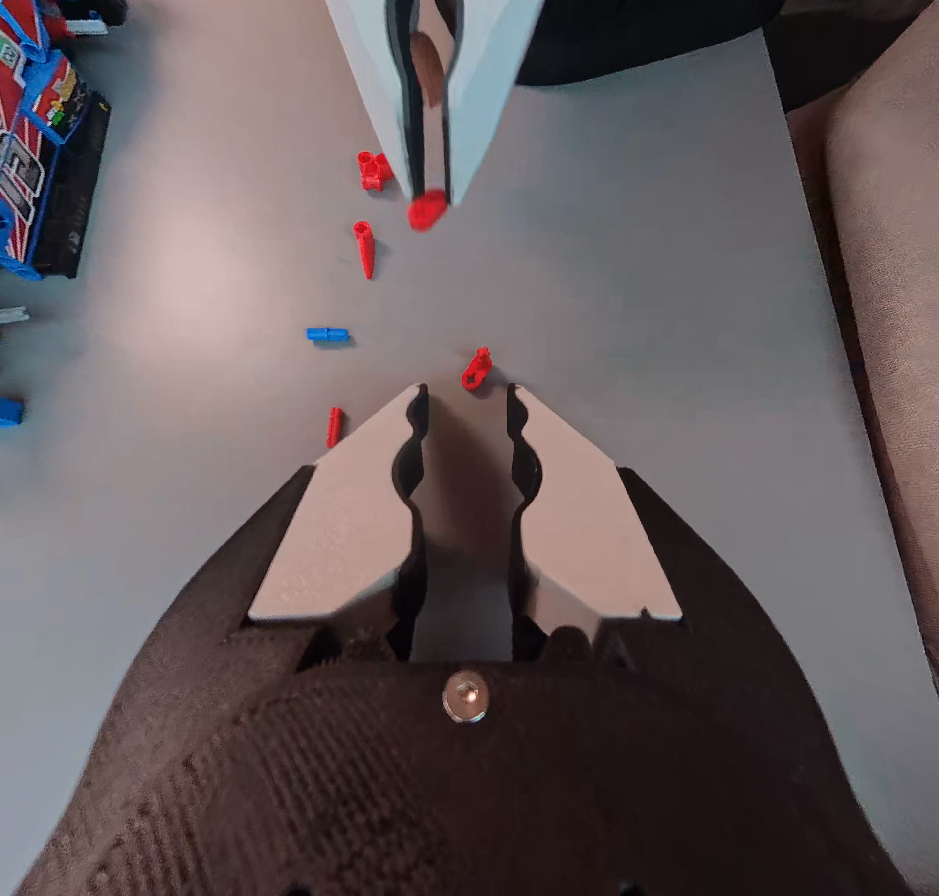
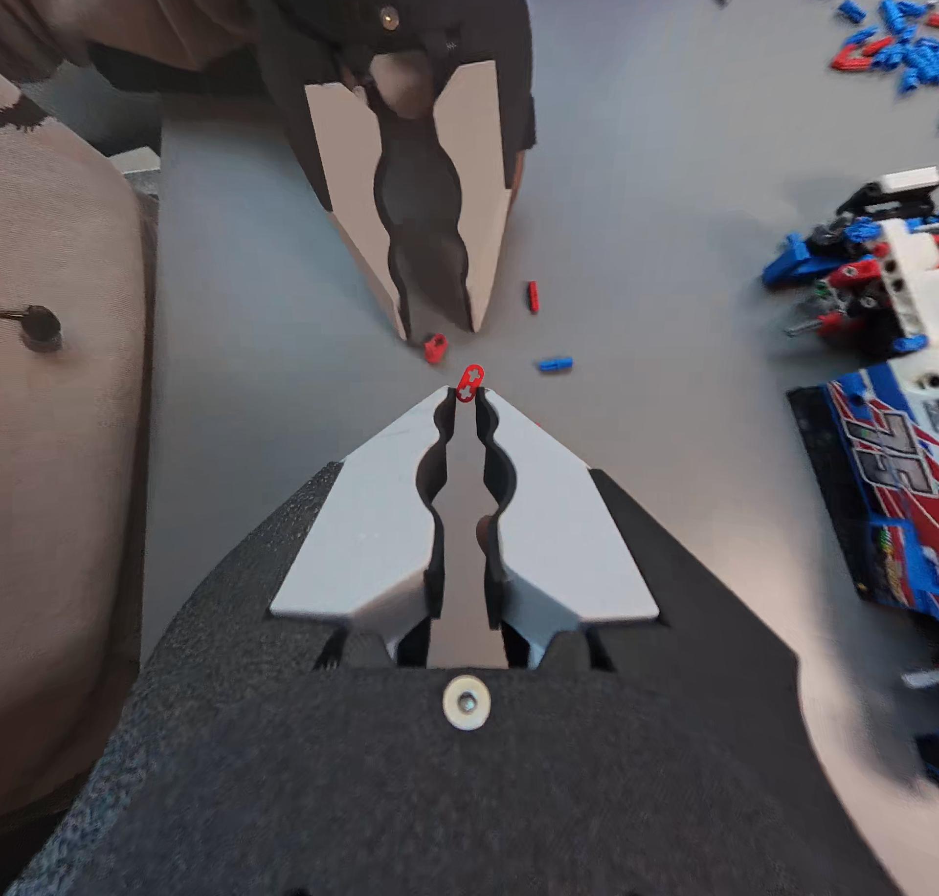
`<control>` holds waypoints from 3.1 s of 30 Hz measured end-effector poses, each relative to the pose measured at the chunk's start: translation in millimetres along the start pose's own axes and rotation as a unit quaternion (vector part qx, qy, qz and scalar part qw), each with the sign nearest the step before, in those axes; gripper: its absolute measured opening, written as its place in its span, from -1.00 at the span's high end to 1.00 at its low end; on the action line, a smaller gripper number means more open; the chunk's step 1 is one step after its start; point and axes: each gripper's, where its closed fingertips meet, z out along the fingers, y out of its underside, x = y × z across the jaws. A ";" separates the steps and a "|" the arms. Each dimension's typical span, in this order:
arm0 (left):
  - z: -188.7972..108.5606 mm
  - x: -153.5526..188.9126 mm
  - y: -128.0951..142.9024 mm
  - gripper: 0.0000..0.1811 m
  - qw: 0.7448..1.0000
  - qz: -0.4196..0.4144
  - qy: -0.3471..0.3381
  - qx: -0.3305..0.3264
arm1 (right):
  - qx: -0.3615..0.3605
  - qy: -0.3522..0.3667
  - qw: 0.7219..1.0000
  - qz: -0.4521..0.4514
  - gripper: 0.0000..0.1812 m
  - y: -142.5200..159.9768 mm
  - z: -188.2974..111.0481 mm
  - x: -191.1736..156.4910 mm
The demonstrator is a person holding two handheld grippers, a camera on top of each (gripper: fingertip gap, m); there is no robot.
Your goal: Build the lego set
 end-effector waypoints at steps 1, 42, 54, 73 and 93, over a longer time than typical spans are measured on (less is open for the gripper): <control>2.1 1.8 -2.3 0.72 1.000 -0.001 0.004 0.004 | -0.015 -0.002 1.000 -0.005 0.94 -0.5 9.8 -5.2; 3.4 8.4 -13.2 0.94 0.999 -0.021 -0.019 0.025 | -0.020 -0.024 0.994 -0.102 0.90 4.1 38.2 -22.0; 3.6 5.4 -14.1 0.94 0.999 -0.032 -0.018 0.028 | 0.020 -0.014 0.994 -0.103 0.94 -0.6 37.6 -19.8; -1.7 2.6 -18.2 0.92 0.998 -0.033 -0.021 0.045 | 0.035 -0.028 0.995 -0.093 0.94 -1.4 38.3 -17.6; 0.3 5.3 -18.0 0.94 0.999 -0.027 -0.015 0.044 | 0.038 -0.034 0.994 -0.099 0.95 1.4 38.4 -19.0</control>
